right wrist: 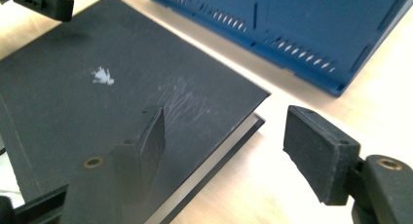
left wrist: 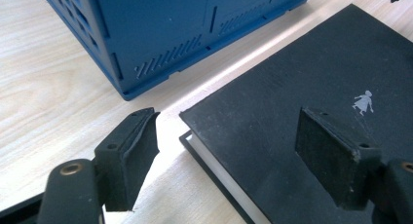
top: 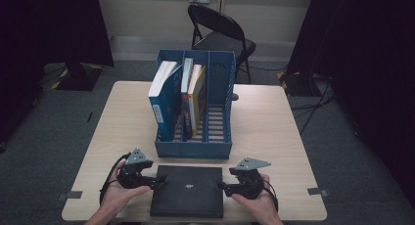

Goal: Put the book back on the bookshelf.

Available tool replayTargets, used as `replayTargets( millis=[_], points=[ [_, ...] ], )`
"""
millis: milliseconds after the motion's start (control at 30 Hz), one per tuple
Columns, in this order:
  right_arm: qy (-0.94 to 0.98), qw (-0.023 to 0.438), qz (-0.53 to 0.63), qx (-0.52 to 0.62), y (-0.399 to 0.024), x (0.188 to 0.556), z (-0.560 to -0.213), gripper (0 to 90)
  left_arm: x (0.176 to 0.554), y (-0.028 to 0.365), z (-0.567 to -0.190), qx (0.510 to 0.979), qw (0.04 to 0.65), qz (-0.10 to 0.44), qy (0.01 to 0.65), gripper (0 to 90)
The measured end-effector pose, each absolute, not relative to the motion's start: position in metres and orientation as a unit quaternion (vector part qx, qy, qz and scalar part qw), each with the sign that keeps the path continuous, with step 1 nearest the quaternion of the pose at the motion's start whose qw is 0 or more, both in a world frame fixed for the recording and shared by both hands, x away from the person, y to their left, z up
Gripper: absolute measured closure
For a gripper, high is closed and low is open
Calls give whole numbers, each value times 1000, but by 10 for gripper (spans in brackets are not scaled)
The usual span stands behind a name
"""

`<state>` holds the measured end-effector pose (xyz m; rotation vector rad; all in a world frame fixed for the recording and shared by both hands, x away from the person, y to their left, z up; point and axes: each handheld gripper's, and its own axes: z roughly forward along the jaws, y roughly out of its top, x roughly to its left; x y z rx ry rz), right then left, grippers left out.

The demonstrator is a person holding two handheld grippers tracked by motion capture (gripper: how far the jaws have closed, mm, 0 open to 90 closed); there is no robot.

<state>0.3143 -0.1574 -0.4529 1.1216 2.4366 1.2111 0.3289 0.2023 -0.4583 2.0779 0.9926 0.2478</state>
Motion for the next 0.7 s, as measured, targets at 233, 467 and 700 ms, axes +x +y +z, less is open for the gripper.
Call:
replayTargets(
  millis=[233,467,700],
  points=[
    [832,75,403,374,-148,315,-466,290,332,191,-466,833,395,84,378,232],
    [832,68,407,372,-140,313,-468,270,337,191,-469,832,400,72,376,190],
    [836,72,397,373,-137,315,-466,275,339,191,-471,832,406,65,374,187]
  ],
)
